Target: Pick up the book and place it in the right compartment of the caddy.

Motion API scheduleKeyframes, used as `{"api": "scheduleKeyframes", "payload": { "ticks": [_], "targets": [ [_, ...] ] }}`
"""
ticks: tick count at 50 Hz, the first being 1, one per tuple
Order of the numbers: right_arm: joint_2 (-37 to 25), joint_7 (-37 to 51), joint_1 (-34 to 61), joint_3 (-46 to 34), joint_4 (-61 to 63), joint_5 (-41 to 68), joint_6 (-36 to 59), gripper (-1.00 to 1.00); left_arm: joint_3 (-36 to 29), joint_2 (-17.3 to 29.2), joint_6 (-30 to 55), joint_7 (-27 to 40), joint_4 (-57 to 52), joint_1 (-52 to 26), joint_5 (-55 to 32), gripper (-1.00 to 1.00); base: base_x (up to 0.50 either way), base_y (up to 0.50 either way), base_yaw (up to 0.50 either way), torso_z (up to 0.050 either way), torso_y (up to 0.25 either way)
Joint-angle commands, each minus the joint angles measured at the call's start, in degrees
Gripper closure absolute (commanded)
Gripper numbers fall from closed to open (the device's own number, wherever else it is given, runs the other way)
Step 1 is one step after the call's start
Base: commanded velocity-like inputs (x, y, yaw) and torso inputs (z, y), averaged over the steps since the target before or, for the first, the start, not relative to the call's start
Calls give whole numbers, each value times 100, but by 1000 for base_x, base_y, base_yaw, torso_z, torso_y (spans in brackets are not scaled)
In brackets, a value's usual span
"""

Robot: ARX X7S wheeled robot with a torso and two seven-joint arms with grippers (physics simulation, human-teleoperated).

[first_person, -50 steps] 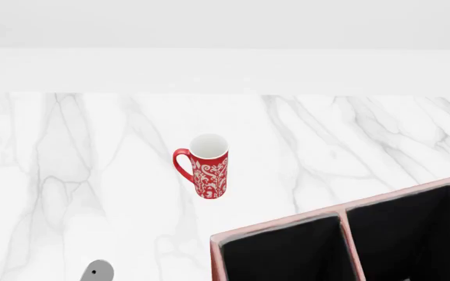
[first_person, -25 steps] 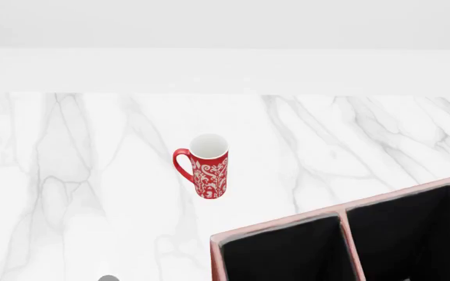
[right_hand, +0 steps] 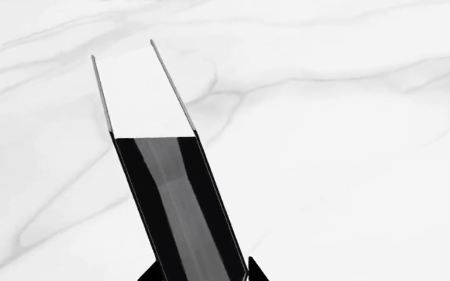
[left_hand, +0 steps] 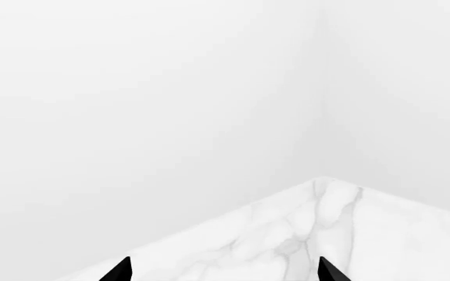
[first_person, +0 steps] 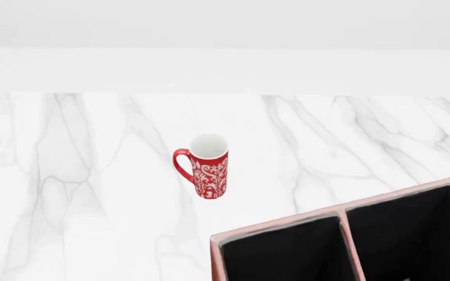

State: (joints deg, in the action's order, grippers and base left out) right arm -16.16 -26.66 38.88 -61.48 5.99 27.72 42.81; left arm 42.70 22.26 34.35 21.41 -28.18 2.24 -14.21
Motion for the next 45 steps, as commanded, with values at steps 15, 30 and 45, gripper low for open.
{"api": "scheduleKeyframes", "payload": {
  "ticks": [15,30,45],
  "targets": [
    [-136,905,385,1422,1002,201,449,100,127,-102,2,-138,-14,24,61,-100,0,0,0,0,0],
    [-270,1908,1178,2661,2034,772,1927,100,22,-93,-12,-110,-2,-17,81,-100,0,0,0,0,1],
    [-331,2723,1488,4452,1821,1153,2453,100,12,-55,66,-94,-86,-41,44,-100,0,0,0,0,1]
  ]
}}
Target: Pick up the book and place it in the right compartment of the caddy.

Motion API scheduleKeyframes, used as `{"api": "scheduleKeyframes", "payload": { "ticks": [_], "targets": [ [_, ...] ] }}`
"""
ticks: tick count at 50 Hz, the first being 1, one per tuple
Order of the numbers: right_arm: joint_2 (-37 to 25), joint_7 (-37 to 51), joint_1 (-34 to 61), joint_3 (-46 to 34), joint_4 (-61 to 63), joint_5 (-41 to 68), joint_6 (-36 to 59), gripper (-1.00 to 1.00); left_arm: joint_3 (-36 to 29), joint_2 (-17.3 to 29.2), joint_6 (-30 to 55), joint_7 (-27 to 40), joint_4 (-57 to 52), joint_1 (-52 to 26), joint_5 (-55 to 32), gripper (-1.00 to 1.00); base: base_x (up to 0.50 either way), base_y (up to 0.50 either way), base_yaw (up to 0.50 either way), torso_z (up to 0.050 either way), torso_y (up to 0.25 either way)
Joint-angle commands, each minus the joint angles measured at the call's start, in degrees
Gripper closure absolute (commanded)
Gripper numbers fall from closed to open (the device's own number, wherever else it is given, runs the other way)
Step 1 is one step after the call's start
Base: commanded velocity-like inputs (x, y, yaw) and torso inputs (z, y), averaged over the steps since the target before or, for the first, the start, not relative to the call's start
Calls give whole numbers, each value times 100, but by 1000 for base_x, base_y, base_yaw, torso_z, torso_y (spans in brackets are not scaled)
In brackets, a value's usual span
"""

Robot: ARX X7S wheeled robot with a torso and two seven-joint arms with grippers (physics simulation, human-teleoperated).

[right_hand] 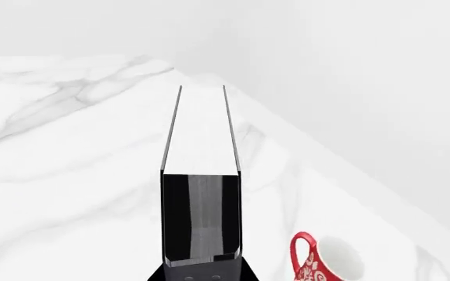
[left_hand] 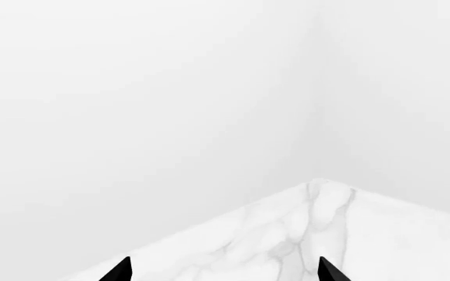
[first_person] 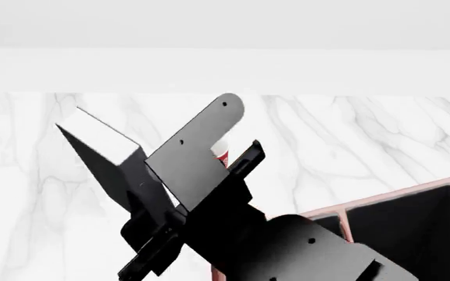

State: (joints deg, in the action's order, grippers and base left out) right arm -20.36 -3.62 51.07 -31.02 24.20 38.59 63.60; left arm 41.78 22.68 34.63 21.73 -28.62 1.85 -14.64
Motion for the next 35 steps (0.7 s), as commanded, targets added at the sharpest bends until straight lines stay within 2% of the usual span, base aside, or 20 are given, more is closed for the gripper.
{"api": "scheduleKeyframes", "payload": {
  "ticks": [1,7,13,14,15,17,18,20,21,27,35],
  "targets": [
    [102,536,275,1569,9,91,434,100,108,-94,43,-125,-48,-2,85,-100,0,0,0,0,0],
    [103,1253,310,2757,17,197,718,100,138,-82,42,-130,-43,4,69,-100,0,0,0,0,2],
    [-71,1618,181,3367,-7,42,636,100,126,-85,9,-130,-4,-5,69,-100,0,0,0,0,0],
    [-313,1710,63,3111,60,-343,342,100,115,-84,4,-129,6,-11,72,-100,0,0,0,0,0],
    [-210,1735,49,3403,17,-166,458,100,110,-83,2,-128,8,-14,72,-100,0,0,0,0,10],
    [-522,1970,-125,3097,109,-703,133,100,96,-86,-1,-125,5,-11,76,-100,0,0,0,0,0],
    [-347,1998,-110,3533,49,-394,415,100,100,-85,-2,-126,7,-8,75,-100,0,0,0,0,0],
    [-691,2257,-265,3204,118,-962,92,100,119,-86,-2,-126,11,-2,67,-100,0,0,0,0,0],
    [-608,2283,-284,3498,89,-809,224,100,122,-84,0,-123,11,-2,68,-100,0,0,0,0,0],
    [-739,2592,-504,3961,11,-977,275,100,135,-85,-2,-123,0,11,58,-100,0,0,0,0,2],
    [-1014,2684,-1013,4485,16,-1225,-150,100,125,-69,20,-114,-12,-4,47,-100,0,0,0,0,1]
  ]
}}
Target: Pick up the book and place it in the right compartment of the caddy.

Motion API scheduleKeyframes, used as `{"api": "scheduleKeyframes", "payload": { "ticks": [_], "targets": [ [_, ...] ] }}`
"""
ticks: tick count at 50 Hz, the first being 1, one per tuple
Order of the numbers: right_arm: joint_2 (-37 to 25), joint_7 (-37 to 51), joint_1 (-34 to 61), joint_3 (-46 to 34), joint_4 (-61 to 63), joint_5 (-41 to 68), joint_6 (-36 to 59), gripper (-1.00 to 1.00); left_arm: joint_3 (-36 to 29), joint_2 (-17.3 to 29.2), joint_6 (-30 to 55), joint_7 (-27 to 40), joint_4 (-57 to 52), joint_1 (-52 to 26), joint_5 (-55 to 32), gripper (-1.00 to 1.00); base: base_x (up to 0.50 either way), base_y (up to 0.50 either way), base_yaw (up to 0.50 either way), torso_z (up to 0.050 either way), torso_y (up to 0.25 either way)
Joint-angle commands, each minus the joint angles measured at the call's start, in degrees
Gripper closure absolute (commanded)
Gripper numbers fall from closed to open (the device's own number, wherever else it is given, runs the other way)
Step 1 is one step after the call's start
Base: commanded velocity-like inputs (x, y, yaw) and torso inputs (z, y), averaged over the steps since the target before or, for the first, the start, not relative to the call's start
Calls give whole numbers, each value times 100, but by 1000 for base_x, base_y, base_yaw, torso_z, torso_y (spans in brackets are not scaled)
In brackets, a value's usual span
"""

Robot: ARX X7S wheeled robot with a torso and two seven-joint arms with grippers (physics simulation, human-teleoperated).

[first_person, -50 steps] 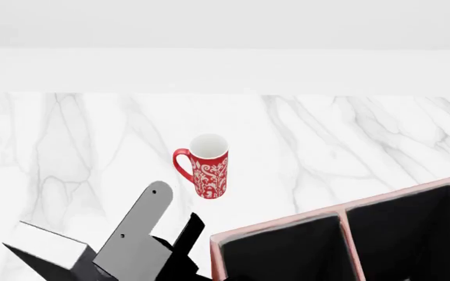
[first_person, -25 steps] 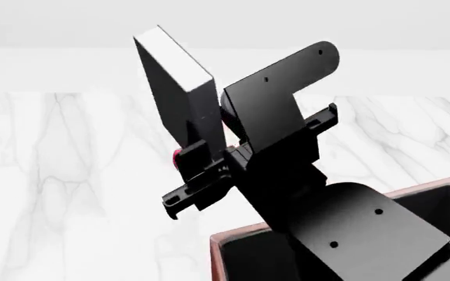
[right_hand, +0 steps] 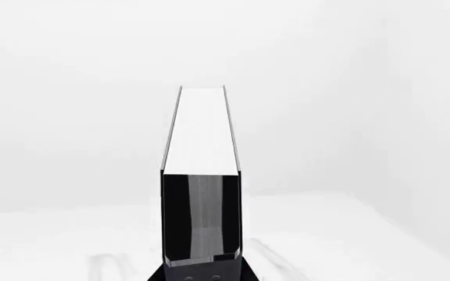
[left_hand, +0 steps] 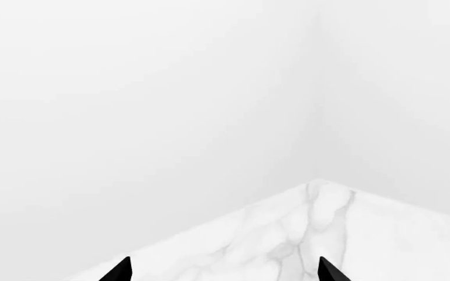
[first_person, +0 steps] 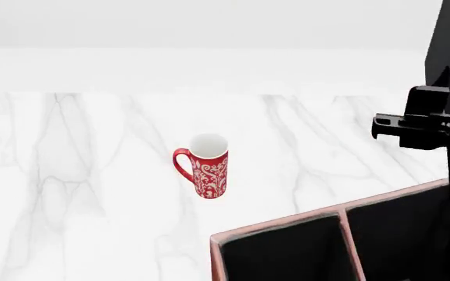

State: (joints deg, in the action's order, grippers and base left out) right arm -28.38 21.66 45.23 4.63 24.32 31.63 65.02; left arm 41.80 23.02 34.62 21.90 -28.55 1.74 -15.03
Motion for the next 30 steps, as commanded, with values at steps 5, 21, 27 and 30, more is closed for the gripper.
{"api": "scheduleKeyframes", "payload": {
  "ticks": [5,21,27,30],
  "targets": [
    [-339,286,-836,1114,56,-826,-695,100,90,-127,-45,-127,39,18,110,-100,0,0,0,0,2],
    [-450,382,-1093,1442,-398,-1061,-1004,100,82,-117,-72,-130,95,12,94,-100,0,0,0,0,1],
    [-459,413,-1152,1440,-475,-1124,-1071,100,58,-131,-117,-130,142,17,106,-100,0,0,0,0,2],
    [-463,422,-1145,1420,-480,-1131,-1056,100,61,-137,-142,-135,153,34,107,-100,0,0,0,0,3]
  ]
}}
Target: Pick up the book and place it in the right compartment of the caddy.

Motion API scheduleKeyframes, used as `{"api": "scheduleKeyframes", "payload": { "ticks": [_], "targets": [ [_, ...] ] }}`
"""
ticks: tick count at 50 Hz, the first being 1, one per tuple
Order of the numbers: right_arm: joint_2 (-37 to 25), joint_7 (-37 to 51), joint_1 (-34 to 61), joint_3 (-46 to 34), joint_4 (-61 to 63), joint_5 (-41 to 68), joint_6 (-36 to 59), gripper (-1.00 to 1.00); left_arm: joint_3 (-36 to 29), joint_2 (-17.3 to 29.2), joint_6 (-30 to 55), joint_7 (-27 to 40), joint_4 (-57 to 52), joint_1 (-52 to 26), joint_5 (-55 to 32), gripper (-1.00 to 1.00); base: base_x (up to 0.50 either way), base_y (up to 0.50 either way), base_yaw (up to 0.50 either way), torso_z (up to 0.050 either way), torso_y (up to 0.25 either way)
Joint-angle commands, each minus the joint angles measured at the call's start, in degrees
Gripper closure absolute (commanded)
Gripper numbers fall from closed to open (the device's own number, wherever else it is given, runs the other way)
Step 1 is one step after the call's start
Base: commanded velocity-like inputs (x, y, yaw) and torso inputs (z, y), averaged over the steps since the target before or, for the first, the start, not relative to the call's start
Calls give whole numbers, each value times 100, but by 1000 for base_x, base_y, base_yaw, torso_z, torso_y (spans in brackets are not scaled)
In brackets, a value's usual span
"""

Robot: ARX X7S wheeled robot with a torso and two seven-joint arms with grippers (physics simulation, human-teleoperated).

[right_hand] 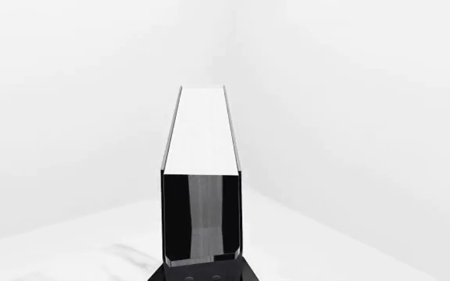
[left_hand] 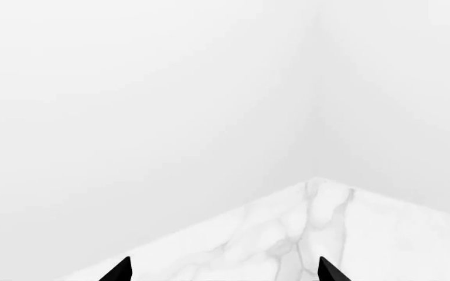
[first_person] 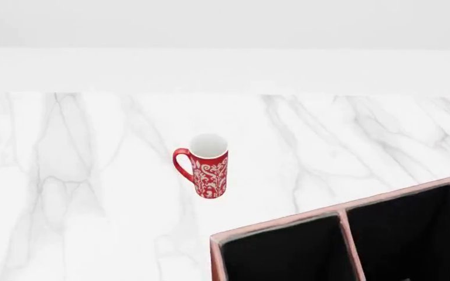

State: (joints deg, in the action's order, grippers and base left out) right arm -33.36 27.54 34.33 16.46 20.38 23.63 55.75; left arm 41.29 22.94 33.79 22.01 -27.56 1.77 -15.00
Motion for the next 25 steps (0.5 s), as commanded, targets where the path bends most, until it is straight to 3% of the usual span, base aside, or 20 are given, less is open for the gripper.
{"api": "scheduleKeyframes", "payload": {
  "ticks": [1,11,25],
  "targets": [
    [33,-169,-46,223,-95,-332,-127,100,111,-129,-49,-145,46,28,99,-100,0,0,3,0,0],
    [70,-196,-41,283,-176,-270,-114,100,111,-124,-49,-138,44,40,95,-100,0,0,0,0,1],
    [30,-66,799,470,-180,276,1354,100,40,-124,-61,-113,74,29,117,-100,0,0,0,1,1]
  ]
}}
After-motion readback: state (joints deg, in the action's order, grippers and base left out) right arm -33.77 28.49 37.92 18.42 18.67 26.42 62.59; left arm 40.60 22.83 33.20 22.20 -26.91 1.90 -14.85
